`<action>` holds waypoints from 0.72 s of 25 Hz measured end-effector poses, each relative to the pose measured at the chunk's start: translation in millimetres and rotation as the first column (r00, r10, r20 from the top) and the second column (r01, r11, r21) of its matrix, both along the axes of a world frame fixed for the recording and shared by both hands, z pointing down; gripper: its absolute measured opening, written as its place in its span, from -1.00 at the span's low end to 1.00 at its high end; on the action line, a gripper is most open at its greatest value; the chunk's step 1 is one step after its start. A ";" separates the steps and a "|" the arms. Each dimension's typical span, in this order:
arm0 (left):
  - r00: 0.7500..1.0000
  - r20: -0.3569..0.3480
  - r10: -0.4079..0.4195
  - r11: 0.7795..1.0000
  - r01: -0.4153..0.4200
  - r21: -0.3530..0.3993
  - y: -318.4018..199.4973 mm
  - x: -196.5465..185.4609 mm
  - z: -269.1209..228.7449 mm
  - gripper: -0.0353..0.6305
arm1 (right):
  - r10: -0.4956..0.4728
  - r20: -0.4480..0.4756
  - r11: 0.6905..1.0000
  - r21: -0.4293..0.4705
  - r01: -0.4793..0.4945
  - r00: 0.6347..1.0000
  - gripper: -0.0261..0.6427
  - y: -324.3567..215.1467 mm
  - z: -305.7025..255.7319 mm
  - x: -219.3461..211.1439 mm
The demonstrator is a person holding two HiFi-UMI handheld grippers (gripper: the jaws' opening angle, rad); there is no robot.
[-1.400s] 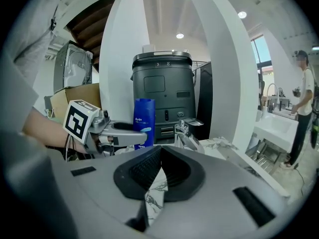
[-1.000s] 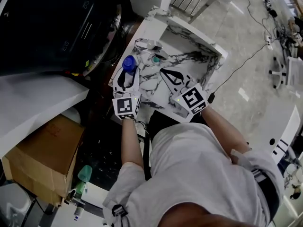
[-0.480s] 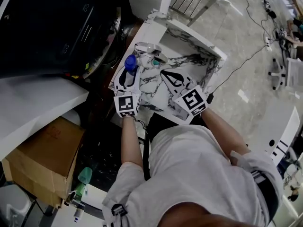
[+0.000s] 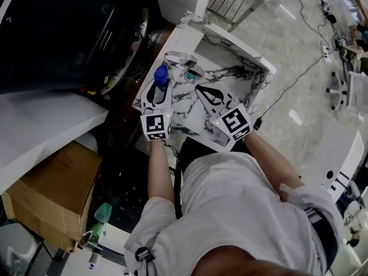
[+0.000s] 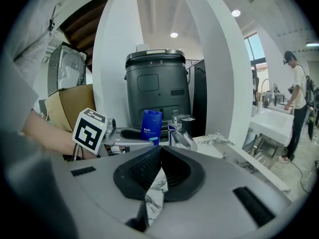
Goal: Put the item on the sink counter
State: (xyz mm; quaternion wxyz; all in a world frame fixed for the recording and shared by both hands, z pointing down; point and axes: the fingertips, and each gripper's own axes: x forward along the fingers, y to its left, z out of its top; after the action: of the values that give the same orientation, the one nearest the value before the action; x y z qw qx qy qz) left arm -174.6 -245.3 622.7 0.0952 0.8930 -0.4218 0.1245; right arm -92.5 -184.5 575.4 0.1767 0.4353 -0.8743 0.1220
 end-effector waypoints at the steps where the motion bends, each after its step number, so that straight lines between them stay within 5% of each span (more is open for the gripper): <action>1: 1.000 -0.004 -0.005 1.000 0.005 0.000 0.0 -0.5 0.1 -0.41 | -0.001 0.000 1.000 0.000 0.001 1.000 -0.91 -0.1 0.4 -0.4; 18: 0.999 0.046 0.011 1.000 -0.011 0.003 -5.1 -4.2 10.8 -0.41 | -0.009 0.007 1.000 0.003 0.009 1.000 -0.91 -1.2 -0.6 -4.5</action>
State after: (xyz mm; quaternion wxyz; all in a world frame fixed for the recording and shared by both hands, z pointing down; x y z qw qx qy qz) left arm -178.9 -250.4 633.6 0.0834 0.8924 -0.4193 0.1446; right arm -97.0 -185.7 574.7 0.1738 0.4311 -0.8770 0.1215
